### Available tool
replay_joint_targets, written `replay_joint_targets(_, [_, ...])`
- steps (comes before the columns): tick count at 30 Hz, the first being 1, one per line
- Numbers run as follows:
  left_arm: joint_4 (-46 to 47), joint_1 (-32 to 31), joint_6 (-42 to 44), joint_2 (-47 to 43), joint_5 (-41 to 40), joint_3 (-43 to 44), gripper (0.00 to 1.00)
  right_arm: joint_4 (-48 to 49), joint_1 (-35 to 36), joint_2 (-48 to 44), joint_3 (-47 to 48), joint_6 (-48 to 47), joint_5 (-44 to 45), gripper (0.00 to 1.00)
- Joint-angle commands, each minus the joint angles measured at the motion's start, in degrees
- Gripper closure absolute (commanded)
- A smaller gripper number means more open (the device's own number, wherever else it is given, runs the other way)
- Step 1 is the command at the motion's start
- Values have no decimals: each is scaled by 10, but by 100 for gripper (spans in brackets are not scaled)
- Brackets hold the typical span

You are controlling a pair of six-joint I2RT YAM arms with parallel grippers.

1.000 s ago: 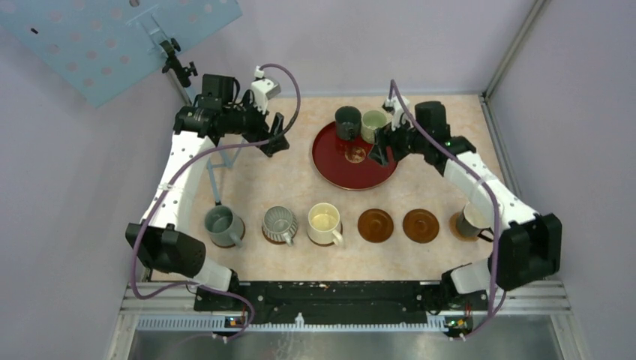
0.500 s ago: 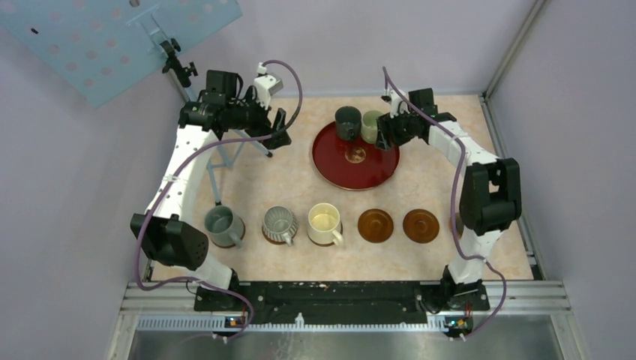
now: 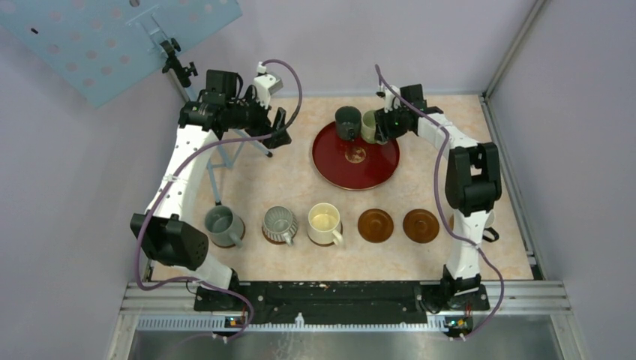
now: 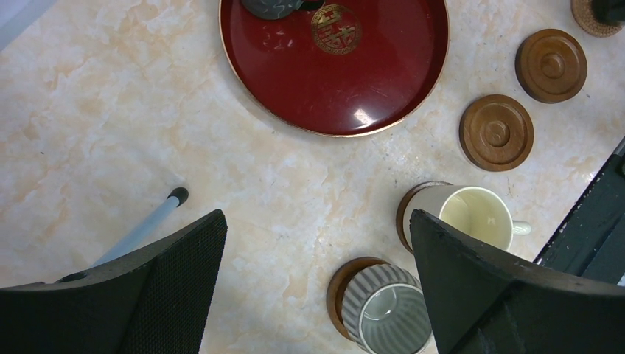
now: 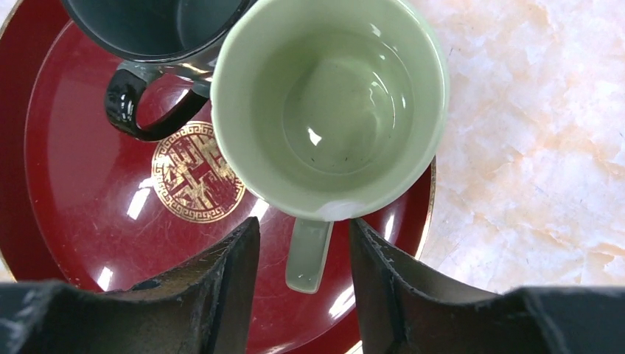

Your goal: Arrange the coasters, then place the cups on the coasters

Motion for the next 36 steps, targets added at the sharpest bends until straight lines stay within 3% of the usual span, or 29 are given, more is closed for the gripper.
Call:
replay_joint_targets(1, [24,3,0,-19,-3,-4,1,22,4,14,35,4,12,54])
replay_joint_targets(6, [34,4,0,-25,-2,-20,1,35,9,26,33,-3,21,56])
replay_joint_targets(11, [43,4,1,-23,1,-18,1,41,9,35,35,-9,31,66])
replay_joint_targets(16, [45,4,5,-17,3,-18,1,43,9,32,36,-13,21,79])
replay_joint_targets(21, [45,3,11,-9,12,-15,1,65,10,4,10,-25,11,100])
replay_joint_targets(36, [62,3,12,25,43,-1,1,150,10,-133,-75,-9,-16,100])
